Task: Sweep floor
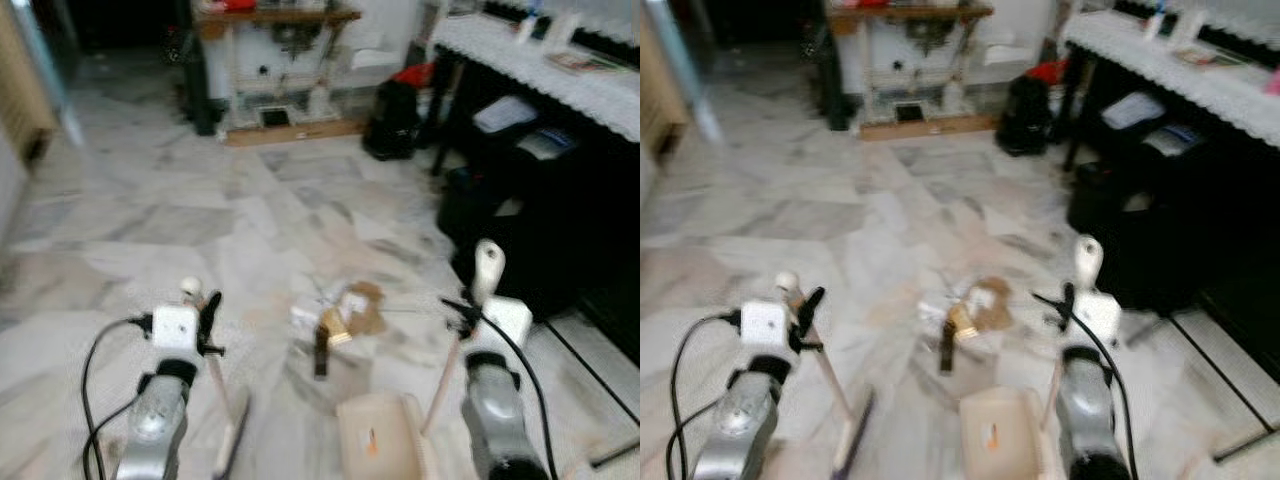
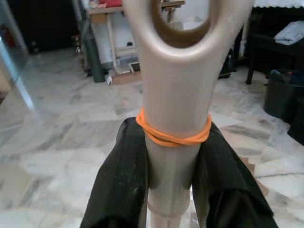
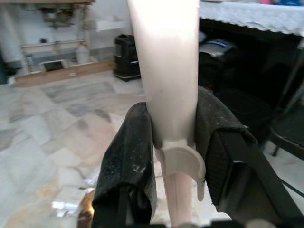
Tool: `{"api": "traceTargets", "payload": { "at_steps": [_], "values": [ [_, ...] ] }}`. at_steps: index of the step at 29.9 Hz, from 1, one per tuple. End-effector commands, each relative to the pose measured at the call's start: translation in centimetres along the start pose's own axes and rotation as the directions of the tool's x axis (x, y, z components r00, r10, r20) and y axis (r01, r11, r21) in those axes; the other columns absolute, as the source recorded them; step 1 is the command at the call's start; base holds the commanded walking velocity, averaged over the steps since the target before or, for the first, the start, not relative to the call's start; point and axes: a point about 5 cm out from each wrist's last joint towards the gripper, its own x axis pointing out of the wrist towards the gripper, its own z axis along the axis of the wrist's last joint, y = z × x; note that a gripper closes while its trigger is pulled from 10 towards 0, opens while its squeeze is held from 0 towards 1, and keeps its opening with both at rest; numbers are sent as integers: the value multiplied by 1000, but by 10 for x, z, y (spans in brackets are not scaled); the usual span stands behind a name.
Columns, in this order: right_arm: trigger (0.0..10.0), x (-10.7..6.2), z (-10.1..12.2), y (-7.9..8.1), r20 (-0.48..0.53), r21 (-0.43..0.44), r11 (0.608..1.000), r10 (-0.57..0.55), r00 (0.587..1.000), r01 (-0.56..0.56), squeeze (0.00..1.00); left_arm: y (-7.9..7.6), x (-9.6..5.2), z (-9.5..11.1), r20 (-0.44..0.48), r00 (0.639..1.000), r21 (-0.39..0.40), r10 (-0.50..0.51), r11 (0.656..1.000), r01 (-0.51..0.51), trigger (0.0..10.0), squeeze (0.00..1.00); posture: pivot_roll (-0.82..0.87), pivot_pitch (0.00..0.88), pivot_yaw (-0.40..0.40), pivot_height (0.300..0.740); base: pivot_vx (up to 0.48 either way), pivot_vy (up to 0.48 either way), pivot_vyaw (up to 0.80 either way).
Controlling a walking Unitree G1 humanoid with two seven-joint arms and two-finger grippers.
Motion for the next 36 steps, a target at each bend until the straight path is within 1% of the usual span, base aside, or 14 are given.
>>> {"api": "traceTargets", "payload": {
  "at_steps": [1, 15, 36],
  "values": [
    [10000, 3, 8, -7, 47, 10, 1000, -22, 999, 22, 0, -3, 4, 9, 50, 999, 17, -6, 1000, 5, 10000, 0, 58, 0, -9, 740, 307, 0, 0],
    [10000, 4, 9, -6, 51, 7, 1000, -15, 999, 14, 0, 4, 8, 19, 93, 995, 25, 33, 999, -36, 10000, 0, 65, 0, -16, 740, 312, 0, 0],
    [10000, 4, 7, -3, 45, 2, 1000, -2, 999, 2, 0, 3, 8, 21, 104, 994, 26, 33, 999, -36, 10000, 0, 65, 0, -9, 740, 312, 0, 0]
  ]
}}
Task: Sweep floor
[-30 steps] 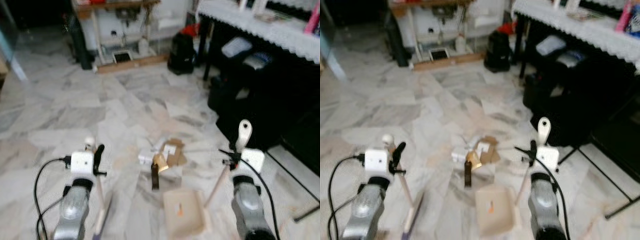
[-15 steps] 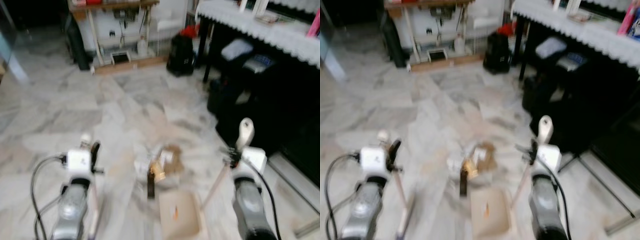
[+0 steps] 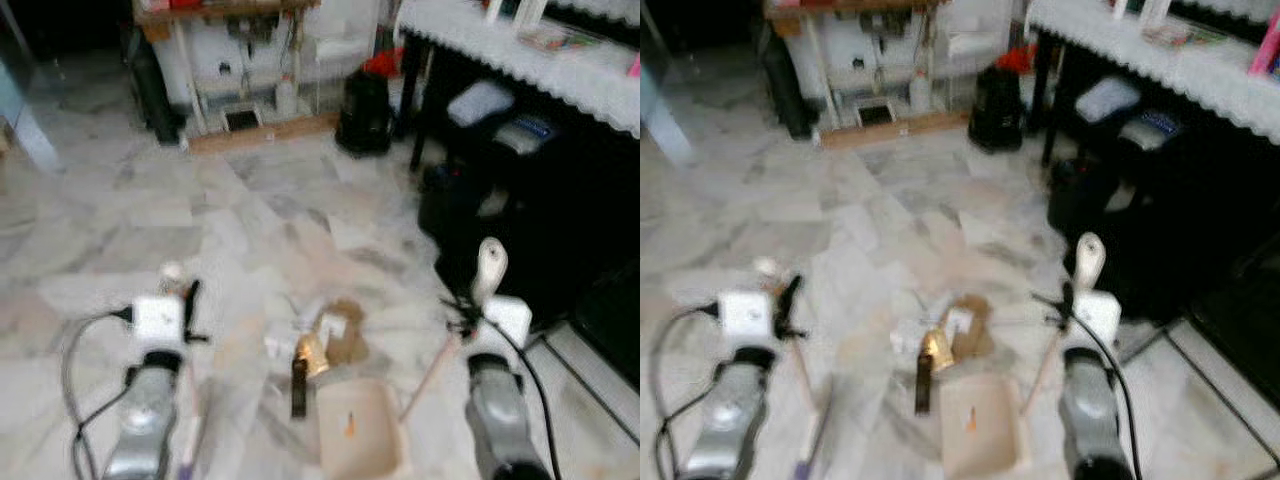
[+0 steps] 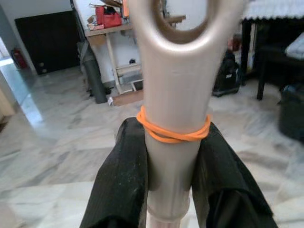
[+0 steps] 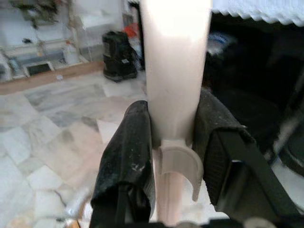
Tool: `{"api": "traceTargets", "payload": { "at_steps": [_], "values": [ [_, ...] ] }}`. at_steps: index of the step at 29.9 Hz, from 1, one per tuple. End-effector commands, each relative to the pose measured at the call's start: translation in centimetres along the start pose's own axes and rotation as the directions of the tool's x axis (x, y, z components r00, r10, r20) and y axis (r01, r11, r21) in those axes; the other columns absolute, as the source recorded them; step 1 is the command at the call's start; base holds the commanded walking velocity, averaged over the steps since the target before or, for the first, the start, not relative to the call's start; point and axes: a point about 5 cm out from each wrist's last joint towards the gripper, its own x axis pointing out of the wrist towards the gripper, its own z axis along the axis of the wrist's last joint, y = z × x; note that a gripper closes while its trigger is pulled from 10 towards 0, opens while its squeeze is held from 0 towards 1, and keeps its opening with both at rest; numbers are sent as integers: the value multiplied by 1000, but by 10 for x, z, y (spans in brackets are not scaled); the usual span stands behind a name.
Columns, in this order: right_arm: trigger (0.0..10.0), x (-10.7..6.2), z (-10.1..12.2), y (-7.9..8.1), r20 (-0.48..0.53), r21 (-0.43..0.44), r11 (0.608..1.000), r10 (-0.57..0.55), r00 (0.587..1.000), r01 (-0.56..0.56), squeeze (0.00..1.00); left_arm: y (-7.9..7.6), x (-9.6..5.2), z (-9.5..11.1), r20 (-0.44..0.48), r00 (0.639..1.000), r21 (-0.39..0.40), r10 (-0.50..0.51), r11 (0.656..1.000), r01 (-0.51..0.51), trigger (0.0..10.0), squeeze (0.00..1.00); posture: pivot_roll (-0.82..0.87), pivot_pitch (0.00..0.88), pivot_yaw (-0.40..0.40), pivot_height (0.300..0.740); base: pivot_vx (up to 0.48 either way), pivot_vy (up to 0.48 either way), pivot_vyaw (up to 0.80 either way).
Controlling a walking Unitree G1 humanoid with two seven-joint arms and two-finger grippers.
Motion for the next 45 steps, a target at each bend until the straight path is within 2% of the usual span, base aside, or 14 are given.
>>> {"api": "traceTargets", "payload": {
  "at_steps": [1, 23, 38, 45],
  "values": [
    [10000, 6, 12, 6, 59, 0, 1000, 17, 998, -17, 0, 9, 4, 10, 48, 999, 27, 10, 1000, -12, 10000, 0, 64, 0, -9, 740, 315, 0, 0],
    [10000, 3, 8, 5, 47, -3, 1000, 8, 999, -7, 0, 5, 5, 9, 42, 999, 27, -10, 1000, 9, 10000, 0, 63, 0, 1, 740, 302, 0, 0],
    [10000, 3, 2, 2, 9, -15, 1000, -18, 1000, 18, 0, 8, 6, 10, 40, 999, 23, -20, 1000, 19, 10000, 0, 68, 0, 12, 740, 0, 0, 0],
    [10000, 3, -7, 1, -53, -23, 999, -37, 998, 35, 0, 8, 6, 11, 39, 999, 24, -32, 999, 31, 10000, 0, 74, 0, 18, 740, 0, 0, 0]
  ]
}}
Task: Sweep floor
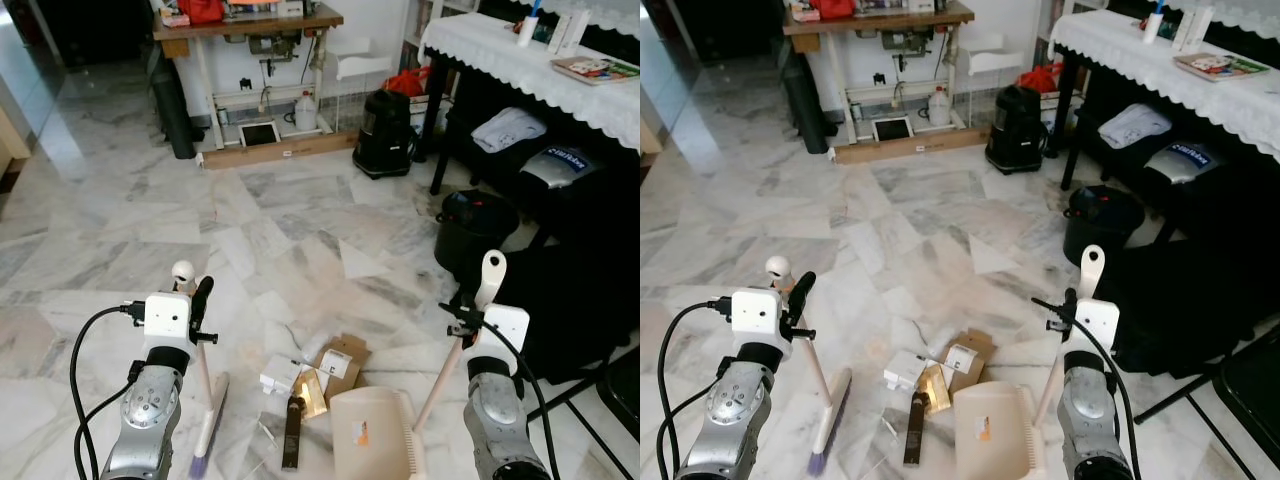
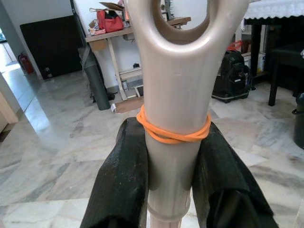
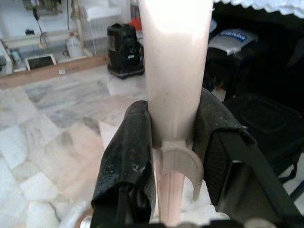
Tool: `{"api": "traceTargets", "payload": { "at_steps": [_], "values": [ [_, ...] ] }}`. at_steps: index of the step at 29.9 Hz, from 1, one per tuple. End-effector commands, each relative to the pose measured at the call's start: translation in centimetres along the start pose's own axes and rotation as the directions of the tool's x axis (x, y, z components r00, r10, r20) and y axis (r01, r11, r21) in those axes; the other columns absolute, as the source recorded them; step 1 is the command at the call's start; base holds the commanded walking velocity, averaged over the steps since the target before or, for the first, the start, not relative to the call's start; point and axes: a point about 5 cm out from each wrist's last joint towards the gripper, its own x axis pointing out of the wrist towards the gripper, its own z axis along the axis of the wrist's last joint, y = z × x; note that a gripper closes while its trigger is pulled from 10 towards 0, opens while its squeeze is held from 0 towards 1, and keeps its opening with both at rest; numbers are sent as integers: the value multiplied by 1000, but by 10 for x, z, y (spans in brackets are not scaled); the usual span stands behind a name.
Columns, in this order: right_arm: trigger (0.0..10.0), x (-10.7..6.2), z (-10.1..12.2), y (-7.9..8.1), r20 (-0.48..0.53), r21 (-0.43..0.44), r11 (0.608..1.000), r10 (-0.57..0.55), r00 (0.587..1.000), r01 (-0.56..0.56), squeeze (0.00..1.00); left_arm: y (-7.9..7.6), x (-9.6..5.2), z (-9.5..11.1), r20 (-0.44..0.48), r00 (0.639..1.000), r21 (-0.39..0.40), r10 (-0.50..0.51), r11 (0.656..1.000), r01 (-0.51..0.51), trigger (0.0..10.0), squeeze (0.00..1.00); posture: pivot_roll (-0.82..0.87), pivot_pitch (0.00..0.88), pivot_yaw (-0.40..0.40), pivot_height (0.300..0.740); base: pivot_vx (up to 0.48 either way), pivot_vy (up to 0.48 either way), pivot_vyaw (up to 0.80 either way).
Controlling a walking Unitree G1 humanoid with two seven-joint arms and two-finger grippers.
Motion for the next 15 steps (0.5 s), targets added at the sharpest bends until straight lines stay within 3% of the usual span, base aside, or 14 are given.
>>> {"api": "traceTargets", "payload": {
  "at_steps": [1, 15],
  "values": [
    [10000, 5, 3, -1, -9, -7, 1000, -14, 1000, 14, 0, 2, 4, 8, 32, 999, -2, -4, 1000, 4, 10000, 0, 76, 0, 20, 740, 0, 0, 0],
    [10000, 9, -6, -4, -94, 13, 998, -62, 994, 63, 0, 1, 2, 9, 23, 999, 1, -30, 1000, 30, 10000, 0, 90, 0, 31, 740, 0, 0, 0]
  ]
}}
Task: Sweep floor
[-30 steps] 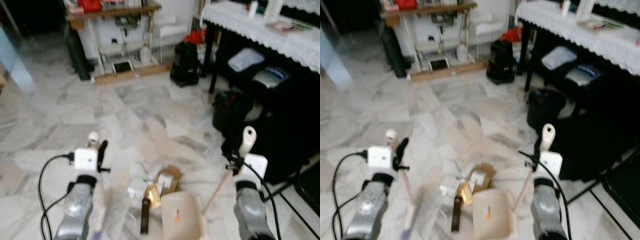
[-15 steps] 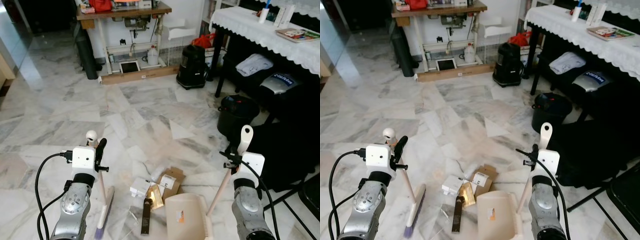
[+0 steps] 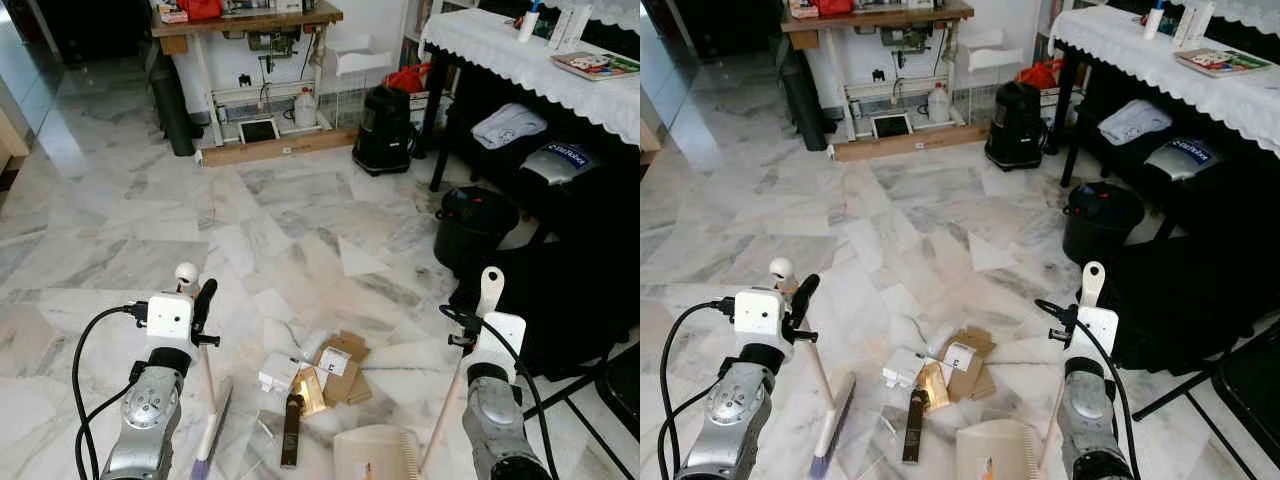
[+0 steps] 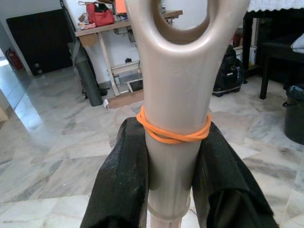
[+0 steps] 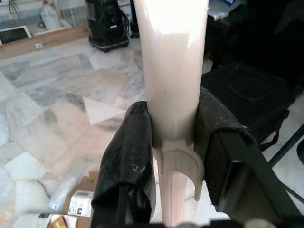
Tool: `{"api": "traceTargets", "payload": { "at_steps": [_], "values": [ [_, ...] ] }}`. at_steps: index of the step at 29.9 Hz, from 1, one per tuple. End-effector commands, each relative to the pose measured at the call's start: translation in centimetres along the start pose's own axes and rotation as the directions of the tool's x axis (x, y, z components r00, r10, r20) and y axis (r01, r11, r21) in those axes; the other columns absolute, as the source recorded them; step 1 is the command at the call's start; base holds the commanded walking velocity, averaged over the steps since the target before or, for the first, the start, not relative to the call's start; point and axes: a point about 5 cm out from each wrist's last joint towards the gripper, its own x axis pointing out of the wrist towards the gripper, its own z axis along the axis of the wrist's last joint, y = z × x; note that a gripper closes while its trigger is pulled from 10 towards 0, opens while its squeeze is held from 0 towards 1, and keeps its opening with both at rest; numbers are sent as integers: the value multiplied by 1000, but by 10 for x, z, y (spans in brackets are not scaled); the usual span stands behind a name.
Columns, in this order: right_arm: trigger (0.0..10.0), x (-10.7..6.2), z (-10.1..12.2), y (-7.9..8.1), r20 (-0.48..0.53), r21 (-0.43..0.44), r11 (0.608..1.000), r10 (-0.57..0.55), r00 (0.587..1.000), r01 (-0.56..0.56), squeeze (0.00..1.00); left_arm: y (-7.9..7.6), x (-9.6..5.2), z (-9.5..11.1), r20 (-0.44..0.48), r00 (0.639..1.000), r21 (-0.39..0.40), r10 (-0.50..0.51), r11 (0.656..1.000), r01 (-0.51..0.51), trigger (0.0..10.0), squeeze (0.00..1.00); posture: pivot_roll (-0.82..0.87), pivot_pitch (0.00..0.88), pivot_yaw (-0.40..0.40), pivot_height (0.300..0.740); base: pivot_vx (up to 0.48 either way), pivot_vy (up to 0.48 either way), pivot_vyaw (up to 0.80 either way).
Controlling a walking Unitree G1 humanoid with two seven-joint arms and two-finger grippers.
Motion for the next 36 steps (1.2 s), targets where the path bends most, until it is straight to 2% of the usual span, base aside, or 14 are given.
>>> {"api": "traceTargets", "payload": {
  "at_steps": [1, 7, 13, 15, 24, 26, 30, 31, 33, 36],
  "values": [
    [10000, 5, 7, 1, 18, 6, 1000, -5, 1000, 4, 0, 3, 3, 10, 39, 999, 2, 0, 1000, 0, 10000, 0, 96, 0, 28, 740, 0, 0, 0],
    [10000, 9, 12, 3, 28, 7, 1000, 3, 1000, -3, 0, 4, 3, 11, 42, 999, 3, 1, 1000, -1, 10000, 0, 103, 0, 33, 740, 0, 0, 0],
    [10000, 11, 8, 3, -28, -2, 1000, -2, 1000, 2, 0, 5, 3, 12, 42, 999, 7, -10, 1000, 9, 10000, 0, 114, 0, 37, 740, 0, 0, 0],
    [10000, 10, 2, 3, -78, 10, 1000, -11, 997, 12, 0, 3, 3, 13, 36, 999, 6, -24, 1000, 24, 10000, 0, 119, 0, 39, 740, 0, 0, 0],
    [10000, 4, -11, 5, -162, -4, 1000, -9, 987, 8, 0, 0, 2, 12, 16, 998, -4, -63, 998, 63, 10000, 0, 127, 0, 43, 740, 0, 0, 0],
    [10000, 3, -17, 5, -213, -46, 999, -19, 977, 9, 0, 0, 3, 11, 11, 998, -6, -67, 998, 67, 10000, 0, 127, 0, 42, 740, 0, 0, 0],
    [10000, -1, -29, 6, -327, -74, 997, -11, 945, -14, 0, -1, 5, 11, 6, 997, -13, -76, 997, 76, 10000, 0, 122, 0, 40, 740, 0, 0, 0],
    [10000, -5, -37, 7, -399, -39, 999, 3, 917, -20, 0, -2, 6, 11, 4, 997, -16, -81, 997, 81, 10000, 0, 114, 0, 39, 740, 0, 0, 0],
    [10000, -8, -43, 8, -455, -12, 1000, 10, 890, -18, 0, -4, 6, 11, 2, 996, -19, -88, 996, 88, 10000, 0, 112, 0, 37, 740, 0, 0, 0],
    [10000, -9, -45, 6, -475, -23, 1000, -1, 880, -11, 0, -5, 7, 11, 3, 996, -22, -92, 996, 92, 10000, 0, 111, 0, 35, 740, 0, 0, 0]
  ]
}}
